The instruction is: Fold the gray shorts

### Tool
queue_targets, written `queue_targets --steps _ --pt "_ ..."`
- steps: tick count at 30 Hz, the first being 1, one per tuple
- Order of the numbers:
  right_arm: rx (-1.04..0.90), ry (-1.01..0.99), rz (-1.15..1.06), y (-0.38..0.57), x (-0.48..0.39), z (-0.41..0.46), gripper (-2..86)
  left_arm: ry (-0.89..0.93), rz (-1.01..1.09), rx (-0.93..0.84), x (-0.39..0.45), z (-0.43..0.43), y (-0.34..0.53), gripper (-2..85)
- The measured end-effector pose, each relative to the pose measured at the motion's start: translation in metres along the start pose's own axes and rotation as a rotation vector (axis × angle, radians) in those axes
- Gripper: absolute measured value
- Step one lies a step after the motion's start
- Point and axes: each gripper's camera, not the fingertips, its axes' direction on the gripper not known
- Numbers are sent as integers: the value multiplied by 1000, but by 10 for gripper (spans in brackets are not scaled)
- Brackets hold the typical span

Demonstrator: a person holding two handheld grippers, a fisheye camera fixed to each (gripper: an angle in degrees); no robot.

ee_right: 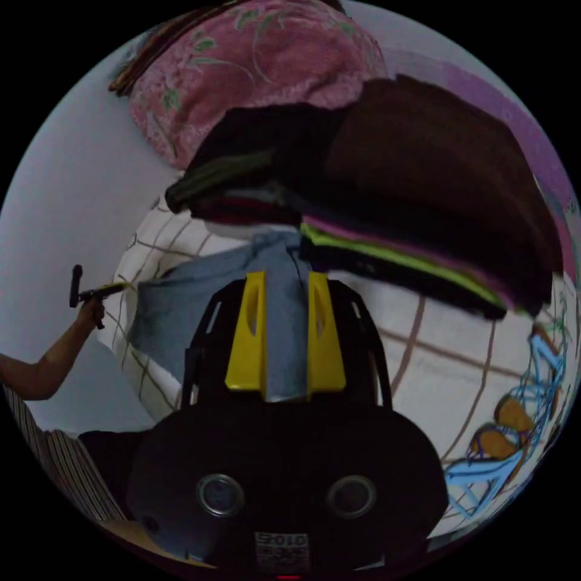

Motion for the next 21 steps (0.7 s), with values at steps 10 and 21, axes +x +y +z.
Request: queue_targets --steps 10,21 --pt "17 -164 241 40 24 3 120 170 -38 -150 -13 31 106 136" --pt "36 -228 331 -16 14 -20 109 391 -406 -110 -5 49 175 160"
